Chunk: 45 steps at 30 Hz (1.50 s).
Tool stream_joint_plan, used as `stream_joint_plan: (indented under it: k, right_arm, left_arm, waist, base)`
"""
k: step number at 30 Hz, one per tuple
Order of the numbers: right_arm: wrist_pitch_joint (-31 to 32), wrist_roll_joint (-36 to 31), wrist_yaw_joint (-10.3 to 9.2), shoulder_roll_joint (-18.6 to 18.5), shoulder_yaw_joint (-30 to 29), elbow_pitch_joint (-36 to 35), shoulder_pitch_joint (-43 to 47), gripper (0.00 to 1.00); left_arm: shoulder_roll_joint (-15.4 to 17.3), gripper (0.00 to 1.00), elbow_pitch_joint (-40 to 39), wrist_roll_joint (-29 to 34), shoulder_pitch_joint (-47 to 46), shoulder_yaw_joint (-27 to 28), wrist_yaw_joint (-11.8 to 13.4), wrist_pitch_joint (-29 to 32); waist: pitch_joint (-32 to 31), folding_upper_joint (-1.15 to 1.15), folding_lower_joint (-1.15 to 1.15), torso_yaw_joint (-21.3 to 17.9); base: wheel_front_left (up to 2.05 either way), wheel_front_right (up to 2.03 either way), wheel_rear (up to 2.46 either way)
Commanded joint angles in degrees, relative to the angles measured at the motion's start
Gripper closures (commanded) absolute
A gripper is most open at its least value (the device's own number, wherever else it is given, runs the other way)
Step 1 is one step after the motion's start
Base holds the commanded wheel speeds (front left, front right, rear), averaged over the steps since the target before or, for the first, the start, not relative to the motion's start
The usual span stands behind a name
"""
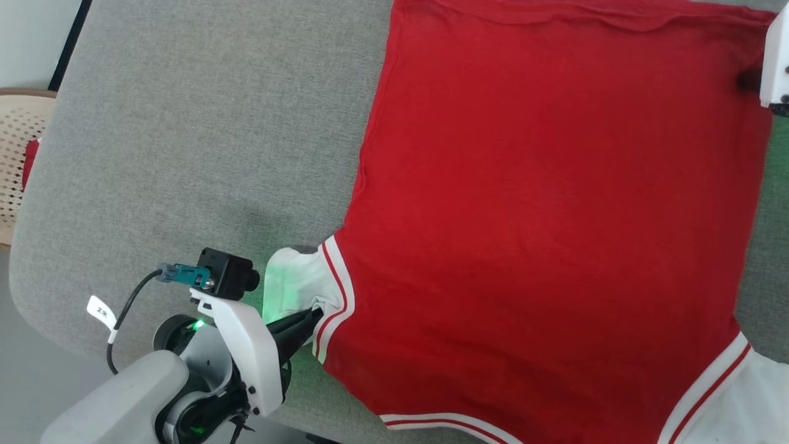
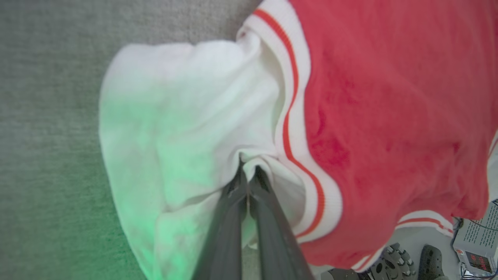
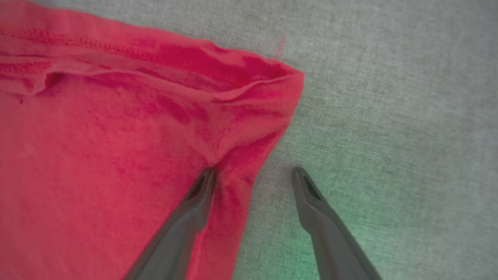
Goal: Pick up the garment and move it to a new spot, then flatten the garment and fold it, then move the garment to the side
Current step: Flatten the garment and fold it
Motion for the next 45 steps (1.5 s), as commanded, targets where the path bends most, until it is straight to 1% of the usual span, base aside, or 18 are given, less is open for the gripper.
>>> stream_joint_plan:
  k: [1,2,5,7,9,13,16,20,24,25,28,32,34,37,39,41,43,45]
  right_arm:
    - [2.5,-0.9,-0.02,1.3,0.6,4.7,5.5,0.95]
    - [2.7,-1.7,-0.02,0.8,0.5,5.3,5.4,1.00]
    - [0.9,-2.3,-0.03,0.8,0.2,5.4,4.5,1.00]
    - [-0.3,-2.4,-0.04,0.8,1.7,4.6,4.1,1.00]
    - [-1.8,-0.7,-0.03,1.3,3.3,3.1,3.8,1.00]
    - [-3.4,3.7,-0.02,1.1,9.2,-0.8,5.0,1.00]
    - [-3.3,8.9,-0.02,0.6,13.6,-5.7,7.7,1.00]
    - [-1.2,15.2,-0.03,-2.4,18.0,-14.4,13.5,1.00]
    - [1.6,20.1,-0.03,-5.2,19.6,-24.9,21.3,1.00]
    - [1.6,20.1,-0.03,-5.2,19.6,-24.9,21.3,1.00]
    - [3.6,22.3,-0.03,-6.7,18.2,-33.0,28.3,1.00]
    - [7.9,23.7,-0.03,-6.3,13.7,-43.3,38.7,1.00]
    - [10.0,23.6,-0.03,-5.4,10.6,-48.5,43.9,1.00]
    - [13.2,22.2,-0.03,-2.6,5.6,-54.8,52.4,1.00]
    - [14.4,21.5,-0.03,0.4,2.5,-58.2,56.8,1.00]
    - [14.2,19.7,-0.04,2.0,0.3,-60.2,60.6,1.00]
    - [13.2,18.9,-0.03,3.9,0.0,-60.5,63.4,1.00]
    - [11.1,18.0,-0.03,4.8,-0.1,-59.3,64.3,1.00]
  left_arm:
    - [-0.4,1.00,1.8,0.3,-0.4,-0.3,0.5,0.2]
    - [-0.5,1.00,2.2,0.2,-0.4,-0.3,0.4,0.2]
    - [-0.5,1.00,3.3,-0.1,-0.5,0.1,0.1,-0.2]
    - [-0.1,1.00,3.8,-0.4,-0.3,0.6,0.0,-0.5]
    - [0.5,1.00,4.0,-0.4,-0.1,1.0,0.2,-0.9]
    - [2.2,1.00,3.4,-1.0,0.8,1.6,0.8,-1.2]
    - [3.9,1.00,2.5,-1.5,2.1,2.3,1.6,-1.7]
    - [6.2,1.00,0.7,-2.2,3.6,2.9,2.9,-1.9]
    - [8.1,1.00,-1.2,-3.0,5.3,3.4,4.1,-2.1]
    - [8.1,1.00,-1.2,-3.0,5.3,3.4,4.1,-2.1]
    - [9.3,1.00,-2.7,-3.5,6.3,3.7,4.9,-2.2]
    - [10.7,1.00,-4.7,-3.7,7.3,4.0,5.9,-1.9]
    - [11.1,1.00,-5.5,-3.8,7.7,4.0,6.2,-1.8]
    - [11.6,1.00,-6.3,-3.9,7.8,4.2,6.7,-1.7]
    - [11.7,1.00,-6.8,-4.0,7.7,4.2,6.9,-1.8]
    - [11.7,1.00,-7.1,-4.1,7.7,4.2,6.9,-1.6]
    - [11.7,1.00,-7.2,-4.0,7.5,4.2,6.9,-1.5]
    - [11.6,1.00,-7.1,-4.0,7.3,4.2,6.9,-1.5]
  waist:
    - [0.0,-0.01,0.00,0.1]
    - [0.0,-0.01,0.00,0.1]
    - [-0.4,-0.01,0.00,-0.4]
    - [-1.2,-0.01,0.00,-1.2]
    - [-2.0,-0.01,0.00,-2.1]
    - [-4.0,-0.01,0.00,-4.8]
    - [-5.7,-0.01,0.00,-7.1]
    - [-7.7,-0.01,0.00,-9.8]
    - [-9.6,-0.01,0.00,-12.1]
    - [-9.6,-0.01,0.00,-12.1]
    - [-10.6,-0.01,0.00,-13.3]
    - [-11.5,-0.01,0.00,-14.4]
    - [-11.7,-0.01,0.00,-14.7]
    - [-11.7,-0.01,0.00,-14.9]
    - [-11.6,-0.01,0.00,-14.9]
    - [-11.4,-0.01,0.00,-14.8]
    - [-11.3,-0.01,0.00,-14.8]
    - [-11.2,-0.01,0.00,-14.8]
  base:
    - [0.00,0.00,0.00]
    - [0.00,0.00,0.00]
    - [0.00,0.00,0.00]
    - [0.00,0.00,0.00]
    - [0.00,0.00,0.00]
    - [0.00,0.00,0.00]
    - [0.00,0.00,0.00]
    - [0.00,0.00,0.00]
    - [0.00,0.00,0.00]
    - [0.00,0.00,0.00]
    - [0.00,0.00,0.00]
    - [0.00,0.00,0.00]
    - [0.00,0.00,0.00]
    - [0.00,0.00,0.00]
    - [0.00,0.00,0.00]
    - [0.00,0.00,0.00]
    - [0.00,0.00,0.00]
    - [0.00,0.00,0.00]
